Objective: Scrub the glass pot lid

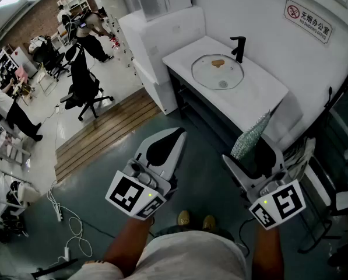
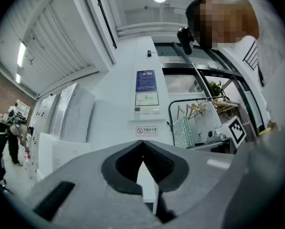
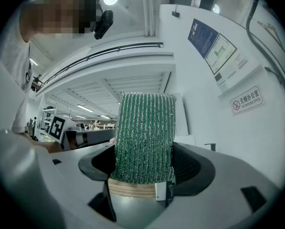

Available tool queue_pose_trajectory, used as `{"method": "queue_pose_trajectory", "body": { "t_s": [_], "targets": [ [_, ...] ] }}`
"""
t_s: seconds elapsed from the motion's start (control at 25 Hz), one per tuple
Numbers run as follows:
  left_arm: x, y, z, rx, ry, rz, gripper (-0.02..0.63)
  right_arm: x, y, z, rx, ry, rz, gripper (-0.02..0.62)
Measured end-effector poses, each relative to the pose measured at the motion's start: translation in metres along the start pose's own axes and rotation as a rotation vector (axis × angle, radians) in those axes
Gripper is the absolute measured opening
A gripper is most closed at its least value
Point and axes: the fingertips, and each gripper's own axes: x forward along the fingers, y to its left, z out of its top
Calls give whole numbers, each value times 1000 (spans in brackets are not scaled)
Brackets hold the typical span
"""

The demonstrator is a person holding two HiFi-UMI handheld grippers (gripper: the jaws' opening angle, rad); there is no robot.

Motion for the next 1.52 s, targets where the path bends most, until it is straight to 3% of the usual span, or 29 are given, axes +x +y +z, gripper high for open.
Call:
{"method": "queue_pose_trajectory", "body": {
  "t_s": [0.52, 1.52],
  "targets": [
    [2, 17, -4, -19, -11, -1, 15, 11, -7, -3, 34, 6, -11, 348],
    [-6, 118, -4, -27, -52, -64, 15, 85, 6, -11, -14, 43, -117, 348]
  ]
}}
